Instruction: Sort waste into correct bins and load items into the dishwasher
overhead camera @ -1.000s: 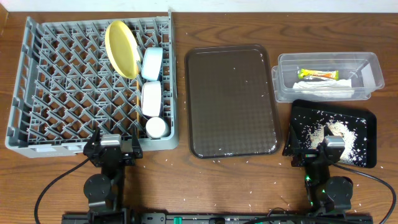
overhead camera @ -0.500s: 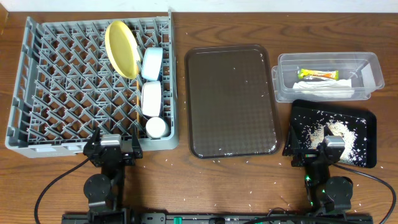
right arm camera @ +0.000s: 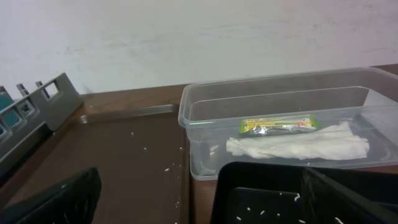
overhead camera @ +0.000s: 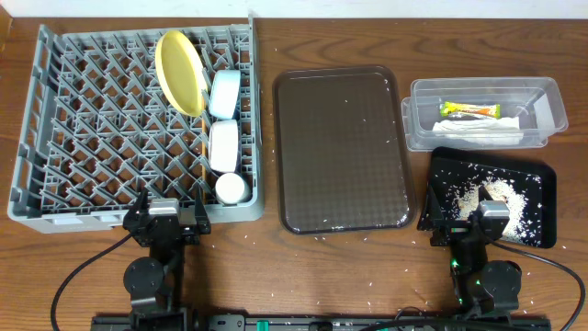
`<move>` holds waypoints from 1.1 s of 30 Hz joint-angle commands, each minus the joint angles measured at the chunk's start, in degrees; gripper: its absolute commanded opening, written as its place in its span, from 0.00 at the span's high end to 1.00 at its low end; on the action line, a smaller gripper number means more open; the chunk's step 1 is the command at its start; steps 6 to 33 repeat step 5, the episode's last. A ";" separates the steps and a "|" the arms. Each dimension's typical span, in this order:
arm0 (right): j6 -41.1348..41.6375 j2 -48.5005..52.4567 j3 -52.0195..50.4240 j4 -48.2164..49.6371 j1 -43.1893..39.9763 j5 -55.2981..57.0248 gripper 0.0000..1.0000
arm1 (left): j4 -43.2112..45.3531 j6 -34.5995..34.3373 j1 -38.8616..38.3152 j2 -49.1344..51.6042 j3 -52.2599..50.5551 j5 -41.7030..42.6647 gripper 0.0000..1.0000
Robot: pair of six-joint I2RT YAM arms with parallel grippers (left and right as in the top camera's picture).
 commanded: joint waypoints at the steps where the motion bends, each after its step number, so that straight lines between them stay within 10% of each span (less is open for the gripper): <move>1: -0.85 -0.42 -0.26 -0.11 0.07 -0.39 0.01 | -1.90 0.31 0.24 -0.31 -0.98 0.59 0.05; 33: -0.85 -0.42 -0.26 -0.11 0.07 -0.39 0.01 | -1.90 0.33 0.24 -0.31 -0.98 0.57 0.05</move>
